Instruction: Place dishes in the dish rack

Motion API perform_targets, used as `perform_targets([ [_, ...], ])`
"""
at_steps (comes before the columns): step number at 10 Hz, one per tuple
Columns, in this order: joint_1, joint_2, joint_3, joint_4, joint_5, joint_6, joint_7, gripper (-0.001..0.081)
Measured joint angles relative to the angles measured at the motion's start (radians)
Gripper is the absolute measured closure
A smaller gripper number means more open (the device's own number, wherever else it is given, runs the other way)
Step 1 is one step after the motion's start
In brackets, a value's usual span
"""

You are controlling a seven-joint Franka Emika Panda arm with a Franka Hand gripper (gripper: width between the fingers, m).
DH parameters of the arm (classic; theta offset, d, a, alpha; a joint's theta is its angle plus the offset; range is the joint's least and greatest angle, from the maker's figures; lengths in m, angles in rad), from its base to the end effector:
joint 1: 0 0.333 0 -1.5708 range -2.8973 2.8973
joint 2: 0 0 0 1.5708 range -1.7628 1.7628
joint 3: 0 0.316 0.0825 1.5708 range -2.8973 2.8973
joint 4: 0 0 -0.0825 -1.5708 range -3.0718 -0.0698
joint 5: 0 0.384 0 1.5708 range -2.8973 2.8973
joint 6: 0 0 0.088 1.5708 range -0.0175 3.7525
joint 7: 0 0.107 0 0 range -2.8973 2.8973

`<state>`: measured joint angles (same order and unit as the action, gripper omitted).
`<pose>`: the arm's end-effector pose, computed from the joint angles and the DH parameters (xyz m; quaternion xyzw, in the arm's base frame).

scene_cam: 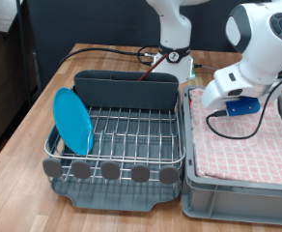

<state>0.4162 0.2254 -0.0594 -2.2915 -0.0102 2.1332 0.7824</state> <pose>0.4540 0.1680 0.2274 0.9601 -0.2044 -0.1548 0.1115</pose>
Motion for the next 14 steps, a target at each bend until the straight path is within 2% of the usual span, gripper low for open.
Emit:
perform_targets([
  [1, 0.000, -0.001, -0.002, 0.000, 0.000, 0.000, 0.000, 0.0485],
  [2, 0.000, -0.004, -0.005, 0.000, 0.000, 0.000, 0.000, 0.0485],
  [3, 0.000, -0.008, -0.007, 0.002, 0.000, -0.002, 0.000, 0.0647],
  [4, 0.000, -0.014, -0.008, 0.006, 0.000, -0.009, 0.000, 0.0647],
  [5, 0.000, -0.022, -0.009, 0.011, 0.002, -0.016, 0.000, 0.0739],
  [10, -0.001, -0.067, -0.018, 0.069, 0.009, -0.103, 0.000, 0.0739],
  [14, -0.001, -0.135, -0.029, 0.109, -0.090, -0.095, 0.057, 0.0740],
])
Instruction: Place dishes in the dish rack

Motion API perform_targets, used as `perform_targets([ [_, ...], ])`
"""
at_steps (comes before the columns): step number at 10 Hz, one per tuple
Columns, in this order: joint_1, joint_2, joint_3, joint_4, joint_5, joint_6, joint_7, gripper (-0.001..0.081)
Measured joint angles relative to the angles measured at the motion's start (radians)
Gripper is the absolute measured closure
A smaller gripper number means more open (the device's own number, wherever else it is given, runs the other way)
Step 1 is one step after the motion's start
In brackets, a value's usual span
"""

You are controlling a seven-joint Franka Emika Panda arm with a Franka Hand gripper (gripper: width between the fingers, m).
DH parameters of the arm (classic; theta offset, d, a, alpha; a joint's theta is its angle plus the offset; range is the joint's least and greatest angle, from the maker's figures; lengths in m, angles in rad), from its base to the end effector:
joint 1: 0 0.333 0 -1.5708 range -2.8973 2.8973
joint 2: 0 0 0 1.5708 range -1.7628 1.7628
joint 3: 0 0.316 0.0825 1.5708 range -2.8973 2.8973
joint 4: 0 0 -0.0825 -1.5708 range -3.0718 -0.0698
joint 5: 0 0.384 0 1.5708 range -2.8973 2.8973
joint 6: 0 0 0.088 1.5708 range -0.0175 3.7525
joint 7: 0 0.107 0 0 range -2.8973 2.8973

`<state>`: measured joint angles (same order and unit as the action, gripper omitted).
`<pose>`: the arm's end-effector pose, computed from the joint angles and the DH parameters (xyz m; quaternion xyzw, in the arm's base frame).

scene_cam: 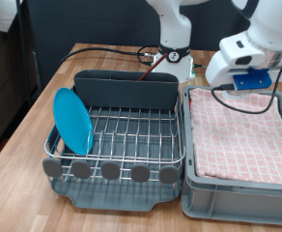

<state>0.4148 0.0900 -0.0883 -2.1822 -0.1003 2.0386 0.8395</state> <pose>0.4925 0.1611 0.3315 0.9663 -0.2251 -0.0719 0.1022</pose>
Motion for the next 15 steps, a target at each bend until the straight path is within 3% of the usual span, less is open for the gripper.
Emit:
perform_targets([
  [3, 0.000, -0.043, -0.012, 0.034, -0.095, 0.005, 0.053, 0.0740],
  [6, -0.002, -0.033, -0.022, 0.040, -0.131, 0.031, 0.049, 0.0740],
  [10, -0.017, 0.030, -0.084, 0.155, -0.186, 0.071, 0.093, 0.0740],
  [14, -0.019, 0.145, -0.135, 0.301, -0.234, 0.128, 0.146, 0.0740],
  [15, -0.019, 0.145, -0.135, 0.300, -0.232, 0.125, 0.146, 0.0740],
])
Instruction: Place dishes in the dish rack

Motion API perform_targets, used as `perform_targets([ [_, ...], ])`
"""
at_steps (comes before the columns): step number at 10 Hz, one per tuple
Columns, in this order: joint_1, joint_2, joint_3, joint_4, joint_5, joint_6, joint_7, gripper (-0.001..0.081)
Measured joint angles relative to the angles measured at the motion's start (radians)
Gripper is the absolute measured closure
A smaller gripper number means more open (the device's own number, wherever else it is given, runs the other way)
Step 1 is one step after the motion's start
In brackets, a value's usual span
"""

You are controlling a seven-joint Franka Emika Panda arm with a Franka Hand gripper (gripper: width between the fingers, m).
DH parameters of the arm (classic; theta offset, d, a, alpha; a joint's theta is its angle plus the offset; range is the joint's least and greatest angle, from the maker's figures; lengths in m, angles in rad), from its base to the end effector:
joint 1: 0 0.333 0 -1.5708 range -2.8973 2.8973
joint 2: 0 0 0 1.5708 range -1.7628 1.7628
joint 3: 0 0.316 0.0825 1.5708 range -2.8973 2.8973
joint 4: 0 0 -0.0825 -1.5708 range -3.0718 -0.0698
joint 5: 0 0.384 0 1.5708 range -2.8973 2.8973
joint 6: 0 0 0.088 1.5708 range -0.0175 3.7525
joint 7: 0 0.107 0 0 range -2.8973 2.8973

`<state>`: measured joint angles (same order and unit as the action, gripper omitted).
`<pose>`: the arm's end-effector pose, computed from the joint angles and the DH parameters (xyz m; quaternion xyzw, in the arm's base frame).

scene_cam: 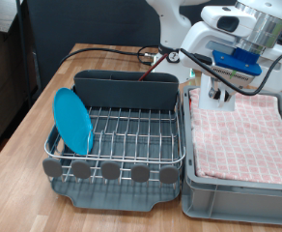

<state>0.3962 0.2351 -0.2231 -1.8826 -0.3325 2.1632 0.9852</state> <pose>0.6102 0.1005 0.3949 0.9384 -0.3029 0.1098 0.1252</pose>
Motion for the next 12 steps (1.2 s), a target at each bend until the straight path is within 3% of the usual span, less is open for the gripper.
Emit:
perform_targets([
  [4, 0.000, 0.010, -0.013, 0.026, -0.036, 0.010, -0.021, 0.0740],
  [7, -0.003, 0.063, -0.032, 0.095, -0.036, 0.016, -0.050, 0.0740],
  [12, -0.038, 0.178, -0.038, 0.215, 0.002, -0.002, -0.109, 0.0740],
])
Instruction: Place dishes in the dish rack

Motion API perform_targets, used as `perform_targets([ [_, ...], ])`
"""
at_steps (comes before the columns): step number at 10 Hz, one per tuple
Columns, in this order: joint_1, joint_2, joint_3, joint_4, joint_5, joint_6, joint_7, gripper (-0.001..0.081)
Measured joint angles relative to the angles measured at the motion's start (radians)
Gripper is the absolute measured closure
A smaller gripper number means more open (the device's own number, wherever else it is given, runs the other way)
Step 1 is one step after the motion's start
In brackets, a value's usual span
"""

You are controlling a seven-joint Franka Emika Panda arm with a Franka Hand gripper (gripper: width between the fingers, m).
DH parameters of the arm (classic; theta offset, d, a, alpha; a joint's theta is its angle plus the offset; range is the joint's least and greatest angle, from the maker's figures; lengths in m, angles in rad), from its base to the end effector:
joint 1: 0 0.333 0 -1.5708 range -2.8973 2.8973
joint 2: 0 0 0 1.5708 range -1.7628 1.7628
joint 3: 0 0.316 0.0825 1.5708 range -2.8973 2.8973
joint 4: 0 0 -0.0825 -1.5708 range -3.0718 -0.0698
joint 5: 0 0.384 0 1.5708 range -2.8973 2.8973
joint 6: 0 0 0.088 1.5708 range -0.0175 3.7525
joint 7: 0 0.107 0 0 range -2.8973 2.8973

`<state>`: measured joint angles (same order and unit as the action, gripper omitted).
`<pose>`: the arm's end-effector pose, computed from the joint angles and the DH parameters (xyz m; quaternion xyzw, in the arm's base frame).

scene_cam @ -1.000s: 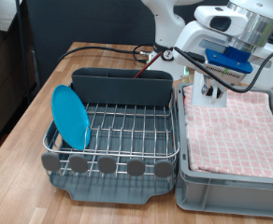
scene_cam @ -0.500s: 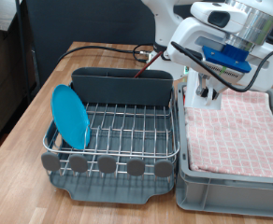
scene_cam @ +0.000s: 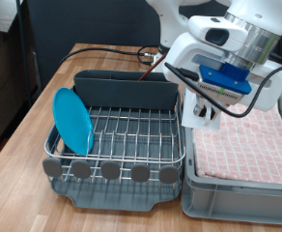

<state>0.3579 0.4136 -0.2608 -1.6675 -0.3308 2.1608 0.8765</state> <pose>0.6708 0.0720 0.3854 0.9397 -0.2803 0.1275 0.1490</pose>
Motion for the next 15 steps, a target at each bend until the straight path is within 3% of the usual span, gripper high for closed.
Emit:
perform_targets([
  [7, -0.007, 0.105, -0.029, 0.031, -0.005, 0.042, 0.073, 0.0740],
  [11, -0.007, 0.144, -0.053, 0.040, -0.014, 0.060, 0.073, 0.0740],
  [15, -0.035, 0.184, -0.053, 0.054, 0.006, 0.104, 0.048, 0.0740],
])
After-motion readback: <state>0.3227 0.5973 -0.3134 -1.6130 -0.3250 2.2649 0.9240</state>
